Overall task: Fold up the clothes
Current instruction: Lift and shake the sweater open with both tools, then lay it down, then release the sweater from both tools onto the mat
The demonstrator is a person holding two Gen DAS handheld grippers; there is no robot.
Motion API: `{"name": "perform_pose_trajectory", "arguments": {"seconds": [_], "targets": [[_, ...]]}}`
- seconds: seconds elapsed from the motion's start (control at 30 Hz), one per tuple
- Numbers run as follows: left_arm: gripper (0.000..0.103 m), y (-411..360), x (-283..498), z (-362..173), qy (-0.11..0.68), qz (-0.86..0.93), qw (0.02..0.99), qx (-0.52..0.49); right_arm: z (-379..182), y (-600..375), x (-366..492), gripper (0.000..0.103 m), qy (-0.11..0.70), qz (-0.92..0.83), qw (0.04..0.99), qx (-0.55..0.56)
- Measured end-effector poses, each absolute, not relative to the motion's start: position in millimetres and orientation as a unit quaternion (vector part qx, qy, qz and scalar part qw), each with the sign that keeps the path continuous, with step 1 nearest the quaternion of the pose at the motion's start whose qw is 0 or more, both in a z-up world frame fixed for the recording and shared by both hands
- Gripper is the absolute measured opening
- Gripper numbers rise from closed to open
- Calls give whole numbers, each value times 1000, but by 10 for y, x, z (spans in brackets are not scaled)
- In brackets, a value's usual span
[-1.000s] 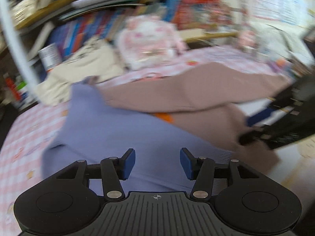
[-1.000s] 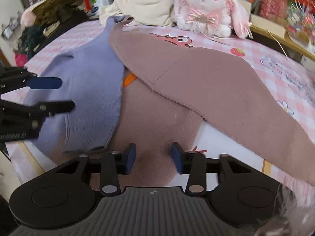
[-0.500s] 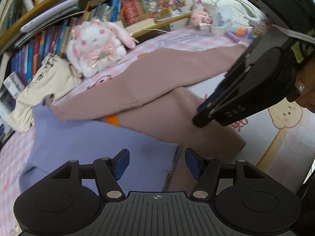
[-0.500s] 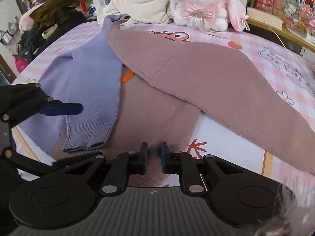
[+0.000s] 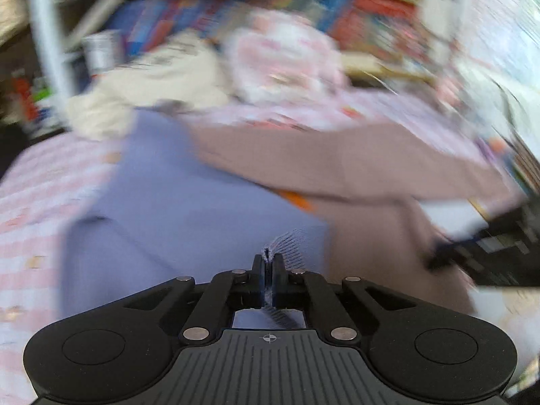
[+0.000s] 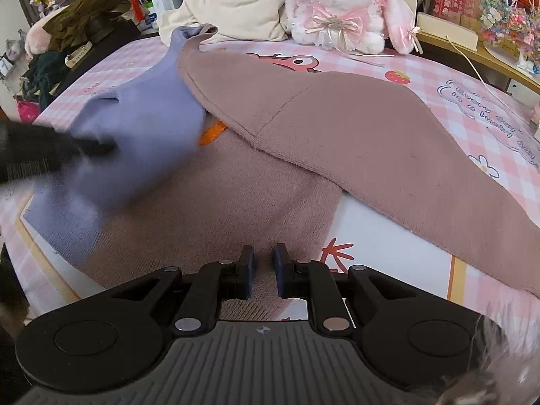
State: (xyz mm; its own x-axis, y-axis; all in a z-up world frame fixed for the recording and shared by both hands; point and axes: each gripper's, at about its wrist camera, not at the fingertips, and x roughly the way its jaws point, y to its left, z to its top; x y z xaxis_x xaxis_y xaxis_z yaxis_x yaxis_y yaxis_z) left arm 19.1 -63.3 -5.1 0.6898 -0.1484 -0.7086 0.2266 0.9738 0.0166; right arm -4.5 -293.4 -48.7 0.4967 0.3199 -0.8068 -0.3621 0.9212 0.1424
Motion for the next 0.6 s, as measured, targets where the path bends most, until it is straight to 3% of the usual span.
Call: {"name": "perform_pose_trajectory", "arguments": {"seconds": [0.23,0.6], "targets": [[3,788,518,339,313,85,943,73,-513,-2829,-70,13,460,170,871,-35],[3,2069,950,432,291,241,924,53,-510,-2679,-44,13,490,164,856,-23]]}}
